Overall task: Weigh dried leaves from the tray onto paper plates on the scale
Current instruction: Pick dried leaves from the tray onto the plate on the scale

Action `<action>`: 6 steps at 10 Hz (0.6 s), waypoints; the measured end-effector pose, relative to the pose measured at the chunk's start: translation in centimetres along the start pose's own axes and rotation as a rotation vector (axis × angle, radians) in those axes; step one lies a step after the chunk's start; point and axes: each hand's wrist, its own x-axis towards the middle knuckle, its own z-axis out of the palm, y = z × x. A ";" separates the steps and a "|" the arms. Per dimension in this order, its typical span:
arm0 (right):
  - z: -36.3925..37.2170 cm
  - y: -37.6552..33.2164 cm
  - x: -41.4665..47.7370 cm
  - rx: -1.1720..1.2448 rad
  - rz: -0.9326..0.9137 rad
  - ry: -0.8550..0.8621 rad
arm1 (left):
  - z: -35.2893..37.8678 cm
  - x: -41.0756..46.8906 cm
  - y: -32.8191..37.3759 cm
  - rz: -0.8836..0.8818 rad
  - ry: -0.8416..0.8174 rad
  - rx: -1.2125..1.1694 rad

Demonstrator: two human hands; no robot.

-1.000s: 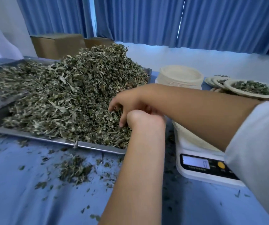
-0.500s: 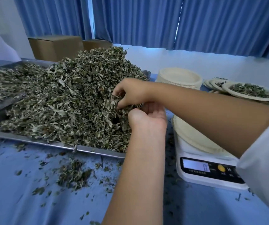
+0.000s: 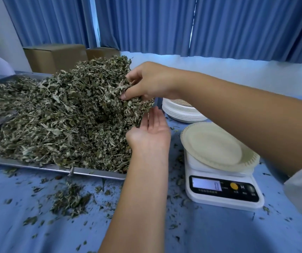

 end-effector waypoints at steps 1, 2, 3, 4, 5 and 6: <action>-1.2 0.2 -1.3 0.041 0.023 0.034 | -0.1 1.2 0.1 -0.073 -0.053 0.003; -2.5 0.9 -3.2 0.091 0.048 0.076 | 0.2 1.2 -0.3 -0.125 -0.042 0.085; -3.8 1.8 -5.3 0.169 0.086 0.110 | 0.0 1.0 -1.0 -0.126 -0.040 0.169; -5.0 3.2 -7.5 0.270 0.134 0.173 | 0.0 0.7 -1.7 -0.112 -0.043 0.242; -6.2 4.8 -10.0 0.317 0.185 0.237 | -0.1 0.5 -2.4 -0.122 -0.061 0.316; -7.0 6.1 -12.8 0.296 0.215 0.297 | -0.3 0.3 -2.9 -0.131 -0.063 0.384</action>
